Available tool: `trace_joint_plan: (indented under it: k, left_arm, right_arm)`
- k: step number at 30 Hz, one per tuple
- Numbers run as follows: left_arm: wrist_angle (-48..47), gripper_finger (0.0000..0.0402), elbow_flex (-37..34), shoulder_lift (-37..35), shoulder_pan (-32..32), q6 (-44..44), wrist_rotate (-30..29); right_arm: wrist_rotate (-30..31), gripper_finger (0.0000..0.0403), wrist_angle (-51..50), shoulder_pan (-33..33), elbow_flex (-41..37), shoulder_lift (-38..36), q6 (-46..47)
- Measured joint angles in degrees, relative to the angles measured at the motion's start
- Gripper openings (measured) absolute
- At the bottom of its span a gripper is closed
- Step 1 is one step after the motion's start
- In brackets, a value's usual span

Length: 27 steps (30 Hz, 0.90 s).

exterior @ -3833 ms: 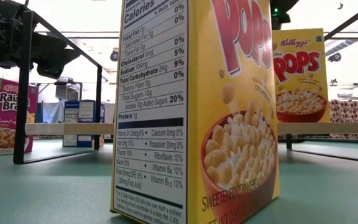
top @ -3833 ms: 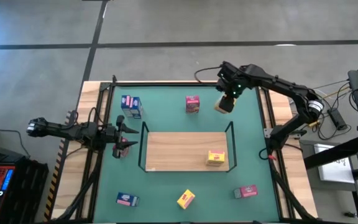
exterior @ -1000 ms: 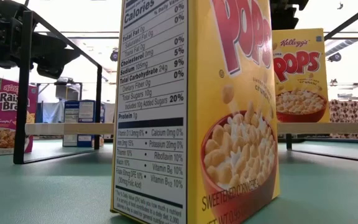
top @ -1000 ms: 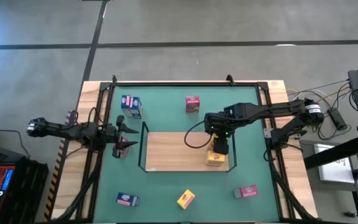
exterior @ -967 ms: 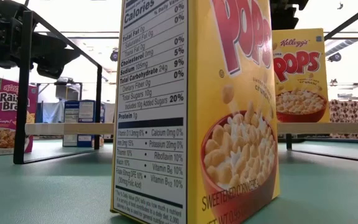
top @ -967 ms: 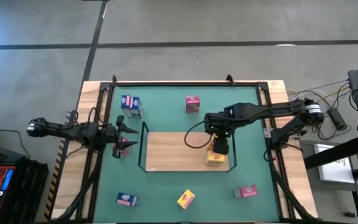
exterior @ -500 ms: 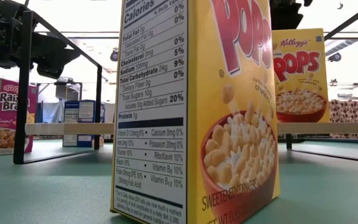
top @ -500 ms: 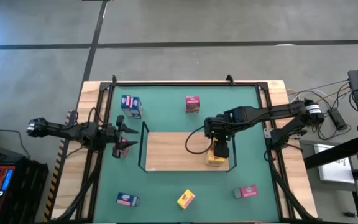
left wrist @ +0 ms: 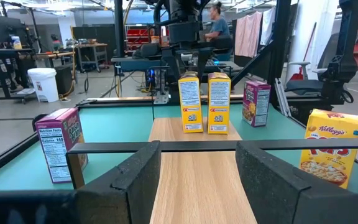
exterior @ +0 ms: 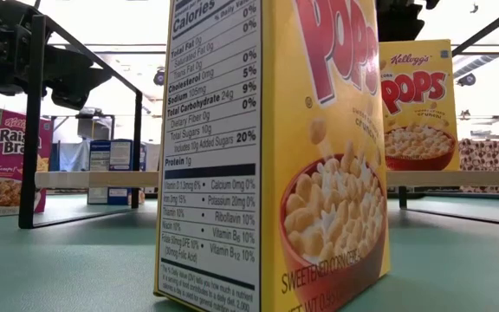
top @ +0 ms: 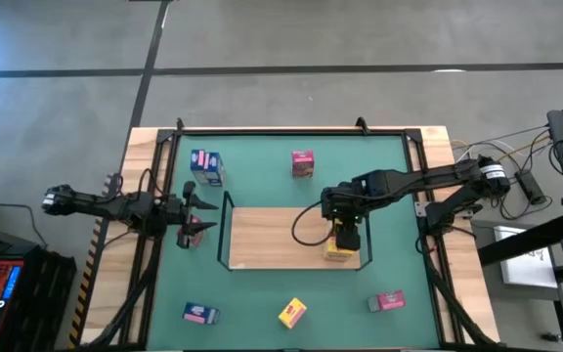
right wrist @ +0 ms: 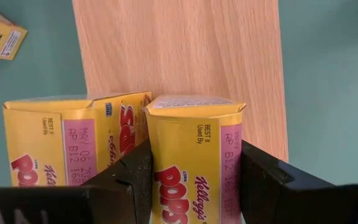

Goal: Stack cereal on shelf
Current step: Put the top yellow cereal box on the shelf aligned with the other yellow cereal box

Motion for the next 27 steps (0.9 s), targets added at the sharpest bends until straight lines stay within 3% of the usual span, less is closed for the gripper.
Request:
trace_joint_plan:
  k: [9, 27]
  left_arm:
    - [0.0, 0.0192, 0.0, 0.0, 0.0, 0.0, 0.0]
    - [0.0, 0.0192, 0.0, 0.0, 0.0, 0.0, 0.0]
  right_arm:
    - [0.0, 0.0181, 2.4, 0.0, 0.0, 0.0, -0.6]
    - [0.0, 0.0342, 2.2, 0.0, 0.3, 0.0, -2.6]
